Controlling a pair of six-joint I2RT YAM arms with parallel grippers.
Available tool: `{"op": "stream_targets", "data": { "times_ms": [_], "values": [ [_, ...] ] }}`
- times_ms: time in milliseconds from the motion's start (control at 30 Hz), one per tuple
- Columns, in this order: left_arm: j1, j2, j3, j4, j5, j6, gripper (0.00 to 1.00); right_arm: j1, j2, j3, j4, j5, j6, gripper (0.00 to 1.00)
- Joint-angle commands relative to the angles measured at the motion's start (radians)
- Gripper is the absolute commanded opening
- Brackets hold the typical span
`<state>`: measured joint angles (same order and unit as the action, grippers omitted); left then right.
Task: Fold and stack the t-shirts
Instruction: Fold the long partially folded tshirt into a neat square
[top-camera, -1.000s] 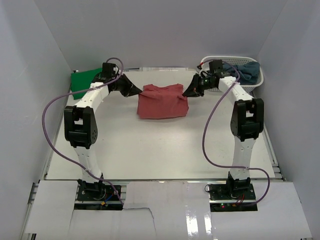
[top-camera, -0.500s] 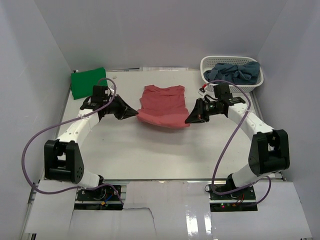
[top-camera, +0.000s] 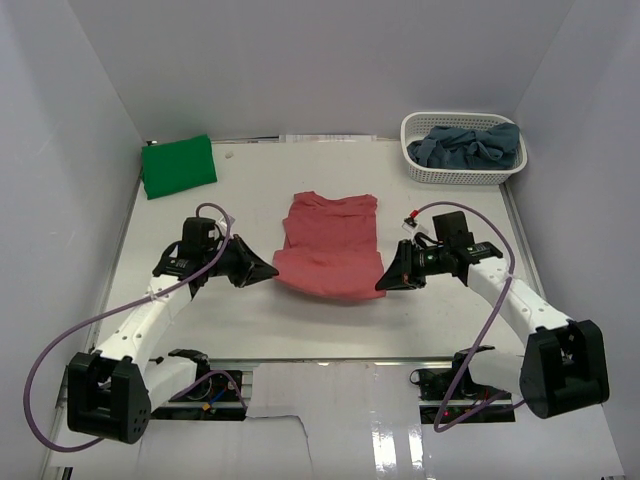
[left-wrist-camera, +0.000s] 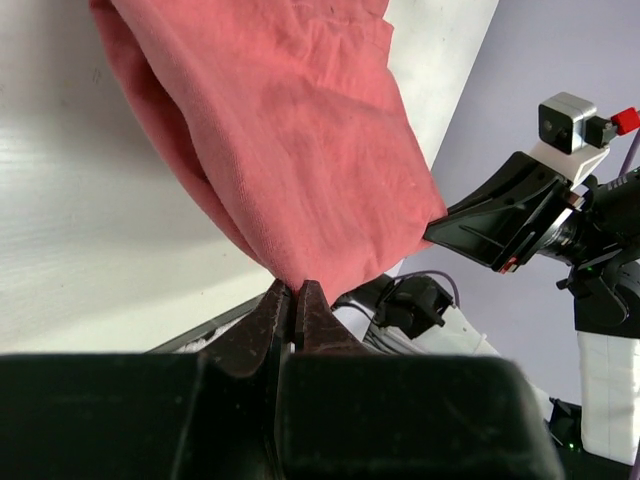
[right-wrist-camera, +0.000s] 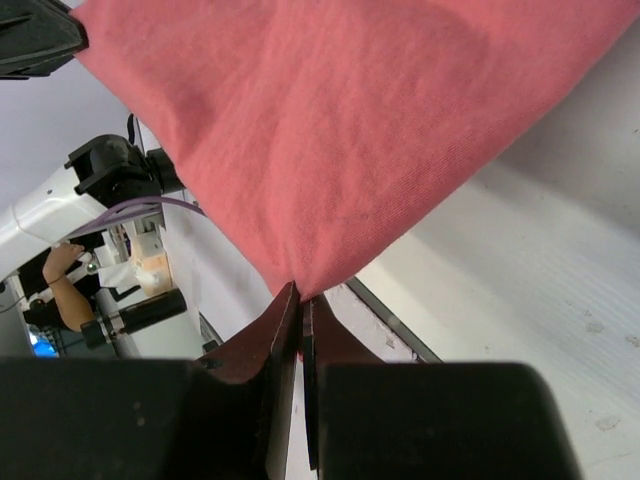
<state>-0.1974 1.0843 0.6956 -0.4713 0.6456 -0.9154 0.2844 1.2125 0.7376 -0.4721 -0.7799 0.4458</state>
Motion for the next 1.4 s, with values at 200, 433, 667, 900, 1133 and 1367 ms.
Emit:
{"op": "stream_targets", "data": {
  "times_ms": [200, 433, 667, 900, 1133, 1367],
  "values": [
    [-0.046, -0.054, -0.018, 0.003, 0.054, -0.051, 0.00, 0.021, -0.091, -0.001, -0.010, -0.007, 0.053, 0.08],
    [-0.043, 0.031, 0.064, 0.005, 0.042, -0.046, 0.00, 0.021, -0.013, 0.074, 0.000, -0.018, 0.050, 0.08],
    [-0.004, 0.176, 0.197, 0.036, 0.068, -0.048, 0.00, 0.016, 0.081, 0.207, -0.005, -0.021, 0.036, 0.08],
    [0.038, 0.377, 0.422, 0.036, 0.075, 0.000, 0.00, -0.024, 0.232, 0.365, -0.005, -0.044, 0.011, 0.08],
    [0.052, 0.597, 0.649, 0.037, 0.101, 0.015, 0.00, -0.062, 0.413, 0.580, -0.017, -0.064, 0.004, 0.08],
    [0.059, 0.886, 0.942, 0.039, 0.103, 0.016, 0.00, -0.108, 0.662, 0.792, -0.010, -0.073, 0.007, 0.08]
  ]
}}
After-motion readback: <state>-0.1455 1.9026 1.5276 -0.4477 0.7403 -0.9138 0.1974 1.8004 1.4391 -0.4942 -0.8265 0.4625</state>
